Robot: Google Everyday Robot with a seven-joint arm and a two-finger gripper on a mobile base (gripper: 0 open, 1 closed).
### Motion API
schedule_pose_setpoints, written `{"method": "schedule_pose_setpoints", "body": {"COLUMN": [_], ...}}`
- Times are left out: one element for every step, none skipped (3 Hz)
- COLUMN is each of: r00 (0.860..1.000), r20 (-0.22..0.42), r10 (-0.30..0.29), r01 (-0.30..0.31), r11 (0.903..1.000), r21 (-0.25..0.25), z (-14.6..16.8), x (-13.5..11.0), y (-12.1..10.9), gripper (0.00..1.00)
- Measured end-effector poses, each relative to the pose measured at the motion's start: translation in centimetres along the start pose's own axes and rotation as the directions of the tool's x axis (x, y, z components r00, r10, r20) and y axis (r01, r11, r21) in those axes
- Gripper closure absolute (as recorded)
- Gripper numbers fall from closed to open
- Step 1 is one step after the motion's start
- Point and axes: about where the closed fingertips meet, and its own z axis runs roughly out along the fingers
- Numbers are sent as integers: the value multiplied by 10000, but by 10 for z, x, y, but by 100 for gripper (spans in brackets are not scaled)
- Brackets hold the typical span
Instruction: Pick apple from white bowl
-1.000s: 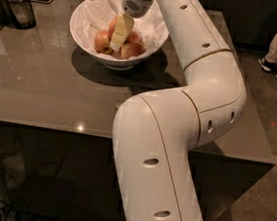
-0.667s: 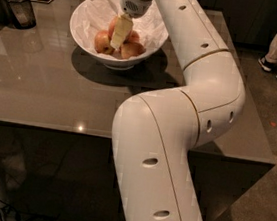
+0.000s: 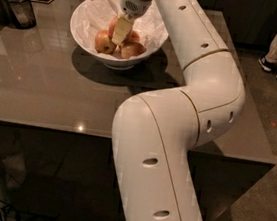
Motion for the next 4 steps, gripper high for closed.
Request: {"method": "schedule_pose_setpoints", "body": {"r00": [10000,9992,9953,9871], "r20": [1,185,269,388], "r10": [-1,-354,-929,-1555], "r01": [1,341,889,1473], "r11": [10000,9973,9881,9755], "r21": [2,643,1257,1633], "z": [0,-33,-84,-130], "x": [0,-22,-55,-80], "y": [0,-3,9,26], "gripper": [89,100,100,100]}}
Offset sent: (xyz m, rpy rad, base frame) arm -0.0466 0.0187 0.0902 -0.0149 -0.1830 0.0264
